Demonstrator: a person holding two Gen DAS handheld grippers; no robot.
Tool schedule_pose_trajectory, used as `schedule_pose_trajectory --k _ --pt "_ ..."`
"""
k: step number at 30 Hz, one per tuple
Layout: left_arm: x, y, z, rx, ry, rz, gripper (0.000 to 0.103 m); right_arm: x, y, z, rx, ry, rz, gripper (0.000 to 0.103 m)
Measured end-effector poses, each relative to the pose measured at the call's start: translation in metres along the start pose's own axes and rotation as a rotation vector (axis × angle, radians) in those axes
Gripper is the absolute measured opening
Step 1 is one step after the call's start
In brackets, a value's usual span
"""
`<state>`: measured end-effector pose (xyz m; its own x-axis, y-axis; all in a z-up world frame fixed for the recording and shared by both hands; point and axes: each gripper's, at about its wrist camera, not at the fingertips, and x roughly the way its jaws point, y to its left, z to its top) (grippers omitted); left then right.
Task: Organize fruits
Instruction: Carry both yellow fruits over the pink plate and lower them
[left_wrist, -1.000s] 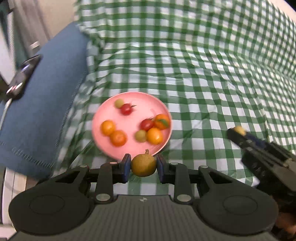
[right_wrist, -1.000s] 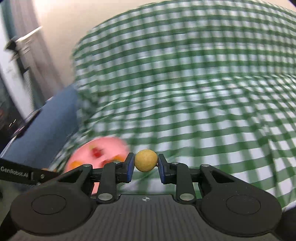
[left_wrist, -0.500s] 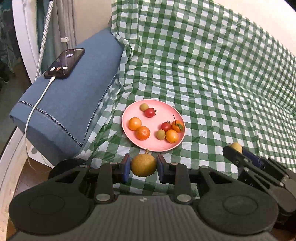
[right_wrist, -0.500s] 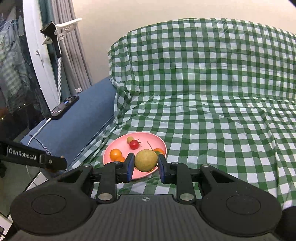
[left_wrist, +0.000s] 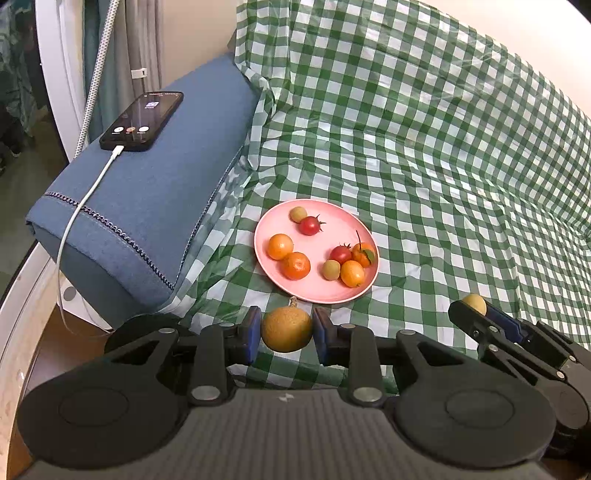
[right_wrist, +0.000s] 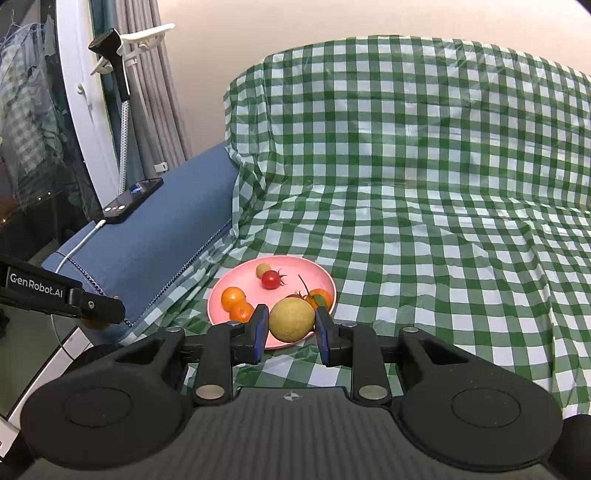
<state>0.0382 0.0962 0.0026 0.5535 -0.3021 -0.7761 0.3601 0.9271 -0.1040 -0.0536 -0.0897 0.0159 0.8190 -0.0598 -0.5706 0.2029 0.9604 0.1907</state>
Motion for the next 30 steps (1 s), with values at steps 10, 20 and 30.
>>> schedule_pose_trajectory --k 10,20,30 --pt "0.029 -0.004 0.028 -0.008 0.013 -0.006 0.033 0.030 -0.011 -0.001 0.007 0.048 -0.010 0.028" --pt "0.079 -0.008 0.066 -0.011 0.038 0.003 0.033 0.080 -0.012 0.021 0.008 0.064 0.008 0.028" --pt "0.143 -0.011 0.097 0.006 0.092 0.009 0.033 0.138 -0.011 0.034 -0.007 0.093 0.024 0.028"
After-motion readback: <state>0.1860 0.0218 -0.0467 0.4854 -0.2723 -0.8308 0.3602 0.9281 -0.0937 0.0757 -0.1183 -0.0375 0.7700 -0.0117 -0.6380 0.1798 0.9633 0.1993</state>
